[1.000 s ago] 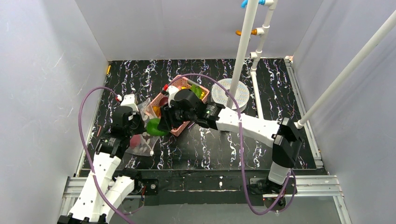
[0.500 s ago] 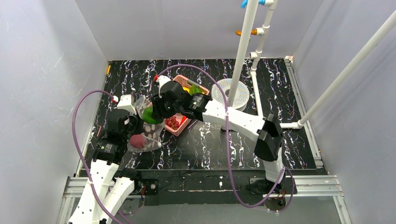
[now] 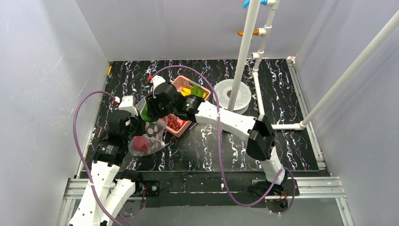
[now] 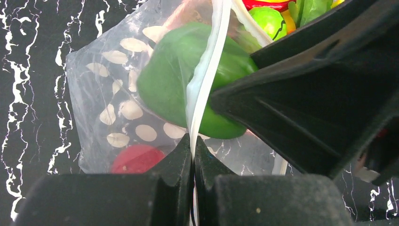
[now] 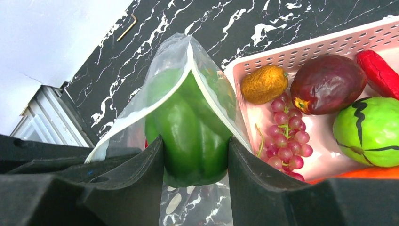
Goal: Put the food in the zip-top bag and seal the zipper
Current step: Place the fake vegetable in the zipper food storage bag.
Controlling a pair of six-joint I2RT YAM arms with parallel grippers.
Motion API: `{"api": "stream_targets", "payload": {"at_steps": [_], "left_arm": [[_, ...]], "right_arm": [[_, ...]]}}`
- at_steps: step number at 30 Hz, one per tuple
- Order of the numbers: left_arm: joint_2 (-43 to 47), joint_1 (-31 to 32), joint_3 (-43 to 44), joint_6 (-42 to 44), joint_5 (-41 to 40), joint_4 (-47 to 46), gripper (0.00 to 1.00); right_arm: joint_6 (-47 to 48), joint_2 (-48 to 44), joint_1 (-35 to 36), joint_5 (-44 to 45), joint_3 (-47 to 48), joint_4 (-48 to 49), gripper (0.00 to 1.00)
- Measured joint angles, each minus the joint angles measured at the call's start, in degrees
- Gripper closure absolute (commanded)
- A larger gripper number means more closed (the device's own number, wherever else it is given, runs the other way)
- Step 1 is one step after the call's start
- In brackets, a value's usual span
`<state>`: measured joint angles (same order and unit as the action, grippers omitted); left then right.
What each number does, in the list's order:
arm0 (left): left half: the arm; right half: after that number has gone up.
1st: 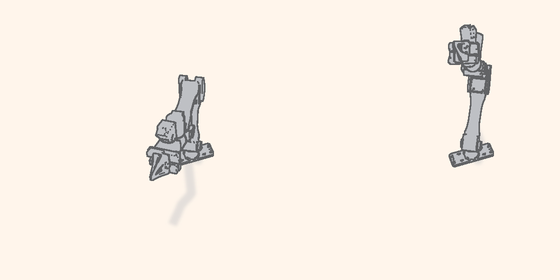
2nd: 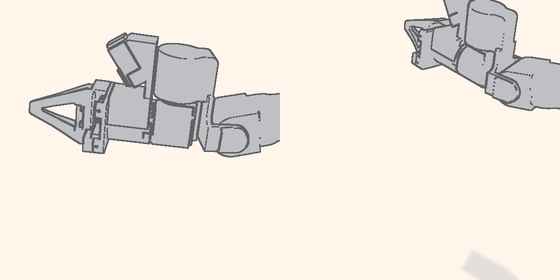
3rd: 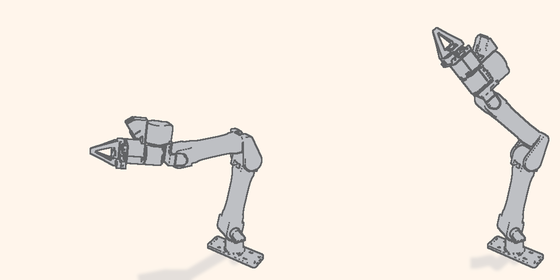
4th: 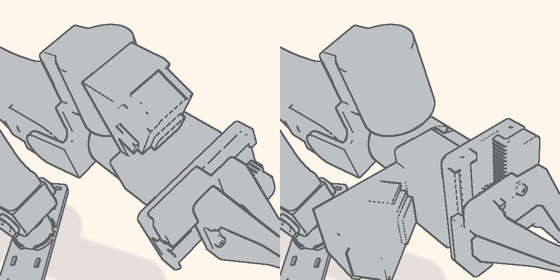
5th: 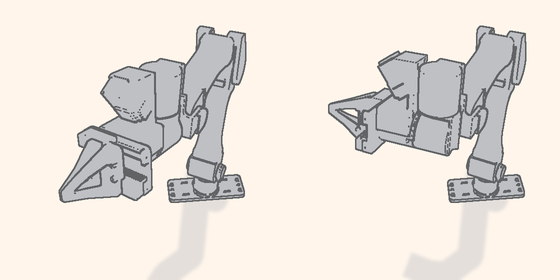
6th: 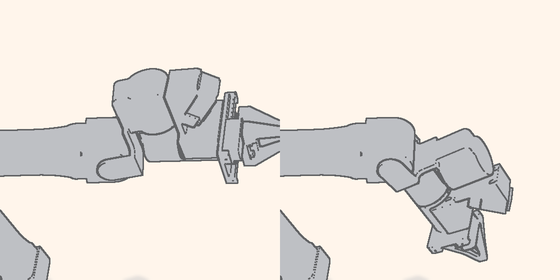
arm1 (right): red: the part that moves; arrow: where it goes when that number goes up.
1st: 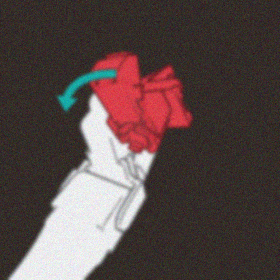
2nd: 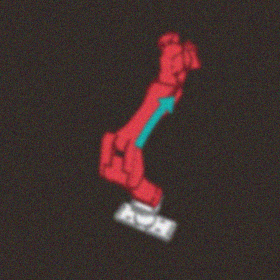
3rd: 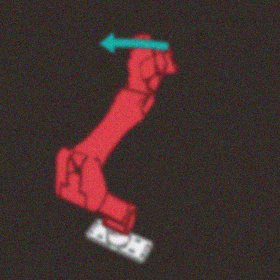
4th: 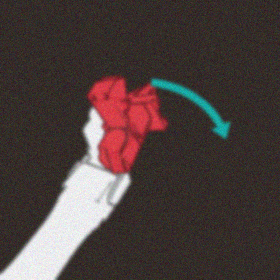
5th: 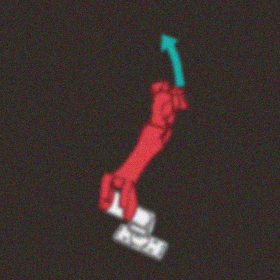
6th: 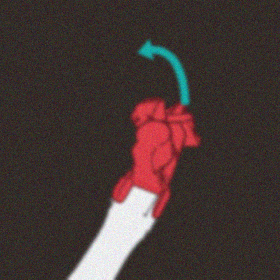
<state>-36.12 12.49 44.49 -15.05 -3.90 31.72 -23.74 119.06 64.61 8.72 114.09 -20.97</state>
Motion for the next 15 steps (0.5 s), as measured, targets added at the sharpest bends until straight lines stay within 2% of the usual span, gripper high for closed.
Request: {"api": "stream_targets", "payload": {"at_steps": [5,10,15], "left_arm": [[0.5,0.0,0.0,0.0,-0.1,0.0,1.00],[0.7,0.0,0.0,0.0,-0.2,0.0,1.00],[0.6,0.0,0.0,0.0,-0.7,0.0,1.00]], "right_arm": [[0.9,0.7,0.0,0.0,0.9,1.0,0.27],[1.6,0.6,-0.1,-1.4,0.7,2.8,0.10],[2.1,0.0,-0.2,-2.2,-0.8,3.1,0.04]]}}
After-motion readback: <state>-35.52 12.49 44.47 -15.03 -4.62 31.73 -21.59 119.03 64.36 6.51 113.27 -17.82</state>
